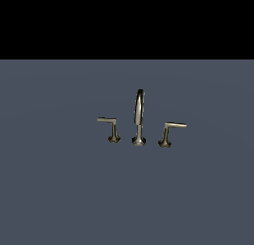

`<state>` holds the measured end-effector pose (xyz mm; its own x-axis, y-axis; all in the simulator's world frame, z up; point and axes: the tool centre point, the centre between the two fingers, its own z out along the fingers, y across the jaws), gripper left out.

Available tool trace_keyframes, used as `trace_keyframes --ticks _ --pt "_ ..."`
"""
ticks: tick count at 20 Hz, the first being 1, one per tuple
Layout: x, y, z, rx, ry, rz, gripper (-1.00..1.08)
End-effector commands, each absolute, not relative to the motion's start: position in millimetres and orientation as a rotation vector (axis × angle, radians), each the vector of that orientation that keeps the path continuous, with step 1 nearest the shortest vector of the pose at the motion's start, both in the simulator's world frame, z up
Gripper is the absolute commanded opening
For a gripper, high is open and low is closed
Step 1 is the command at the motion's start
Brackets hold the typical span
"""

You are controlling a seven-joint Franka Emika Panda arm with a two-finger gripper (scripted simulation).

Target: Turn on the faucet by rotating a designated handle.

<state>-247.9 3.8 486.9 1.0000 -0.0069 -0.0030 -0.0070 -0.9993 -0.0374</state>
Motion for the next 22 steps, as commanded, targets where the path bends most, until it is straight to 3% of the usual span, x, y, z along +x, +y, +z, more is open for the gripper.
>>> trace_keyframes --ticks 1,12,22 --pt "-247.9 3.8 486.9 -3.104 0.011 0.004 -1.00" --pt "-231.3 8.0 467.2 -3.102 0.143 0.004 -1.00" --pt "-185.4 12.2 414.1 -3.068 0.496 0.004 -1.00"
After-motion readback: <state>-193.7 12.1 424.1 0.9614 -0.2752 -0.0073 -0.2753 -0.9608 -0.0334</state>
